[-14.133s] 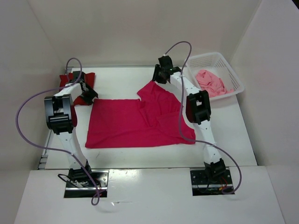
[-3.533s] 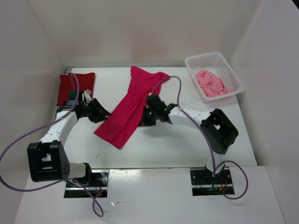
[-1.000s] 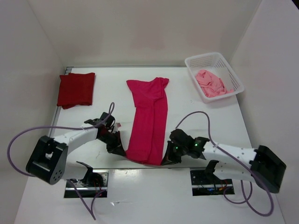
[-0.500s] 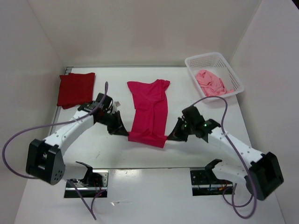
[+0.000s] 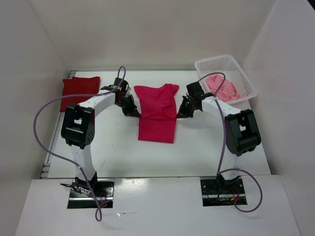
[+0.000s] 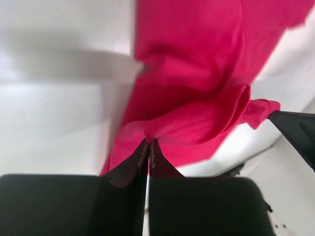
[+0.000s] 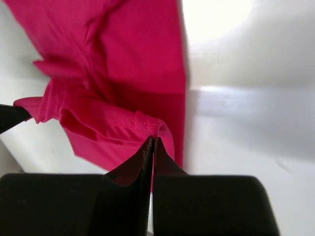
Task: Fold and stack the t-shirts
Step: Fold the folded rectangular tshirt in 1/3 of the way
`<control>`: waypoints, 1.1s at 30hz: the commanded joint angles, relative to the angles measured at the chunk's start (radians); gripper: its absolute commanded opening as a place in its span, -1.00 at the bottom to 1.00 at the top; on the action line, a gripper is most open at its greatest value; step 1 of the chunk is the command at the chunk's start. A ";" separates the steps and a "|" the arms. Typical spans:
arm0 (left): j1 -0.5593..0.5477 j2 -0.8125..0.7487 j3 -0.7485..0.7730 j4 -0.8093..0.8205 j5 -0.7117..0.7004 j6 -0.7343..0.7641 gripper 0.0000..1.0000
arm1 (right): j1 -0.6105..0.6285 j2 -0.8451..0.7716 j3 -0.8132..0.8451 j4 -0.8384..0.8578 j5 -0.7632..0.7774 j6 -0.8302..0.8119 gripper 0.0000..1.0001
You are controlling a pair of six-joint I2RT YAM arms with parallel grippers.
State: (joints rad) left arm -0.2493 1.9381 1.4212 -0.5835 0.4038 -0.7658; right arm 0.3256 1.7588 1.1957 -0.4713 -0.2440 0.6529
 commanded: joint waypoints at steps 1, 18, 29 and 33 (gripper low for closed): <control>0.018 0.051 0.077 0.033 -0.034 0.005 -0.99 | -0.013 0.048 0.093 0.026 0.057 -0.061 -1.00; 0.087 -0.137 -0.166 0.192 0.007 -0.007 0.09 | -0.040 -0.073 -0.008 0.101 0.086 0.017 -0.17; 0.045 -0.183 -0.491 0.277 0.162 0.002 0.23 | 0.173 -0.269 -0.370 0.221 0.002 0.154 -0.69; 0.036 -0.139 -0.492 0.297 0.173 0.011 0.23 | 0.182 -0.246 -0.287 0.230 -0.018 0.131 -0.90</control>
State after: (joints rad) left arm -0.2100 1.7691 0.9310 -0.3405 0.5606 -0.7868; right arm 0.5095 1.5135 0.8307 -0.3237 -0.2535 0.7815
